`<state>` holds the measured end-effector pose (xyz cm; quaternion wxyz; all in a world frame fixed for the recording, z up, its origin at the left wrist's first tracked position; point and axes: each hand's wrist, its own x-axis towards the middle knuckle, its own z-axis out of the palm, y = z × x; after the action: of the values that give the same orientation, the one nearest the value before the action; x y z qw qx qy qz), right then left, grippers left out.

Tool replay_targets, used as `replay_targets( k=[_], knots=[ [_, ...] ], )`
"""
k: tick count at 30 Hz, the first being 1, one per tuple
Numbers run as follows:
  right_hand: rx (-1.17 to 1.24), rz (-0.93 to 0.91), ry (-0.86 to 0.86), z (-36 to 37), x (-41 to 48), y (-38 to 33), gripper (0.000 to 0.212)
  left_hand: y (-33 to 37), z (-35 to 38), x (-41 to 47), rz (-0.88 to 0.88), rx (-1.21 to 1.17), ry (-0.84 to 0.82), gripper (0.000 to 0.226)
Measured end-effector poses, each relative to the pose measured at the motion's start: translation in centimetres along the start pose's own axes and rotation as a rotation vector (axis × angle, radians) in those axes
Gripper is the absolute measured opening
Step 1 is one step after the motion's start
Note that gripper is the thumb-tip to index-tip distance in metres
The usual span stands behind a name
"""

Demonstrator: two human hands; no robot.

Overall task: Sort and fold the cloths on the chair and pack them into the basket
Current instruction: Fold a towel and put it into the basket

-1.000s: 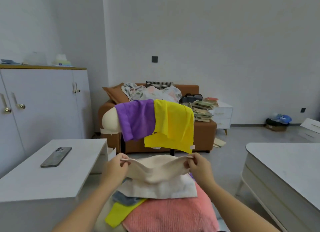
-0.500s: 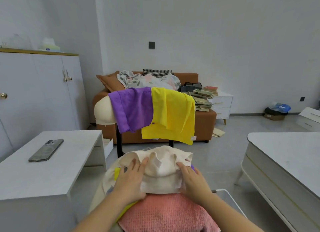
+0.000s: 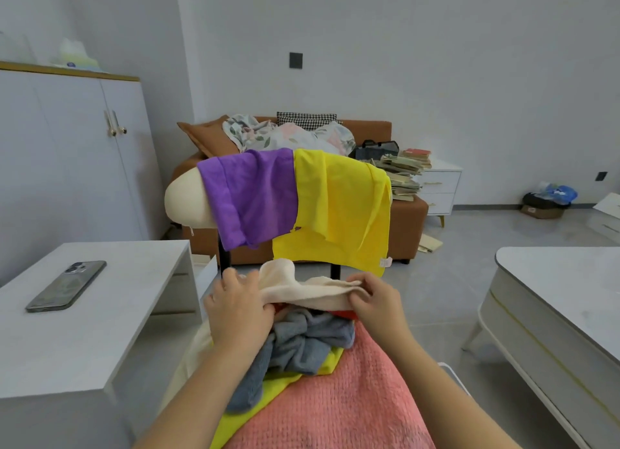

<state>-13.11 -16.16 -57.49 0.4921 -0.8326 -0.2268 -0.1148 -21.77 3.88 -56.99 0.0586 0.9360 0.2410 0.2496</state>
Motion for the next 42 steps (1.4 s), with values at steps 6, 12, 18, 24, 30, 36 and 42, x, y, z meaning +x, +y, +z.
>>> replay_targets(
  k=[6,12,18,24,30,36,42],
  knots=[
    [0.12,-0.027,-0.054,2.1,1.5,0.4,0.03,3.8,2.0,0.2,0.444,-0.428,-0.144,0.051],
    [0.167,0.038,-0.121,2.5,1.8,2.9,0.035,3.1,6.0,0.8,0.29,-0.535,-0.19,0.021],
    [0.216,0.059,-0.147,2.0,2.6,2.4,0.034,3.4,6.3,1.9,0.288,-0.632,-0.221,0.01],
    [0.221,0.05,-0.13,1.4,1.9,2.8,0.047,3.7,6.3,1.4,0.335,-0.762,-0.322,0.009],
    [0.271,0.186,-0.015,0.7,1.8,4.5,0.01,3.6,6.3,0.8,0.278,-0.83,-0.304,0.015],
    [0.37,0.112,-0.043,0.6,2.3,4.2,0.031,4.5,5.6,0.7,0.307,-0.835,-0.13,0.03],
    [0.383,0.043,-0.172,0.8,2.6,4.0,0.028,5.2,5.4,0.6,0.341,-0.879,-0.1,0.02]
  ],
)
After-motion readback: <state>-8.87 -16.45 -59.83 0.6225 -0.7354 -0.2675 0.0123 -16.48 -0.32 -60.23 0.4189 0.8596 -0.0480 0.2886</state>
